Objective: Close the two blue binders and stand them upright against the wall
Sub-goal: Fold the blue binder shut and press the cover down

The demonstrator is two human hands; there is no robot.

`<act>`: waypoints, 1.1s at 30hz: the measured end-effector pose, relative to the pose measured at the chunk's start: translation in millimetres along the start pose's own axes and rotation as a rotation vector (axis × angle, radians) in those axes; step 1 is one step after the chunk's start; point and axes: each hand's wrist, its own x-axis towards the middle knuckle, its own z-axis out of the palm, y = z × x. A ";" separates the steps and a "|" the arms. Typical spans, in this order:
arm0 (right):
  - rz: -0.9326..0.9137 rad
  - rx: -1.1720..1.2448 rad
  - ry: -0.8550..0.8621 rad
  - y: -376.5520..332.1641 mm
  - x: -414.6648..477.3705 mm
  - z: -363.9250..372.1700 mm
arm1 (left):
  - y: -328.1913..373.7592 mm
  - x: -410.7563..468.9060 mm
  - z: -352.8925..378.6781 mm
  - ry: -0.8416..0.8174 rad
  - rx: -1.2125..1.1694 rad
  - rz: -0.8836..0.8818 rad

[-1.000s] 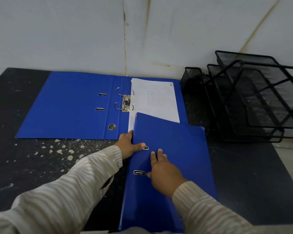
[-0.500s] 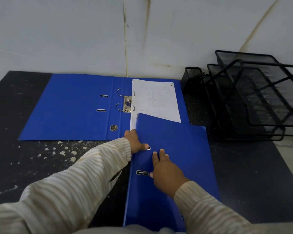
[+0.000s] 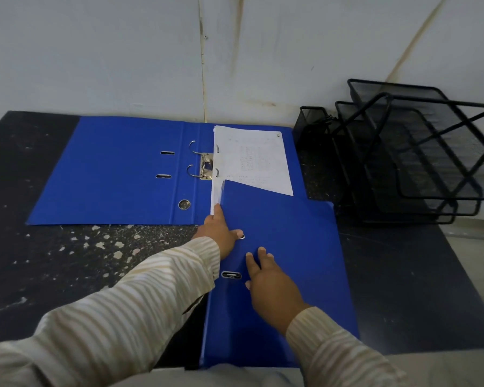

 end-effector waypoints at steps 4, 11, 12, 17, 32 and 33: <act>-0.009 0.005 -0.041 -5.6 -21.8 9.6 | -19.2 -20.8 14.8 0.105 0.021 0.096; -0.011 -0.018 -0.053 -6.0 -35.1 19.8 | -56.3 -44.5 23.7 -0.108 -0.351 0.256; -0.017 -0.016 -0.050 -5.7 -35.4 19.3 | -58.3 -47.0 22.9 -0.151 -0.398 0.257; -0.043 -0.024 -0.044 -4.6 -37.0 18.4 | -61.4 -47.8 20.0 -0.228 -0.433 0.249; -0.064 -0.050 -0.049 -0.4 -37.2 19.3 | -42.9 -48.1 17.4 -0.132 -0.195 0.101; -0.065 -0.048 -0.049 -0.3 -36.9 19.6 | -45.7 -46.8 12.1 -0.186 -0.221 0.111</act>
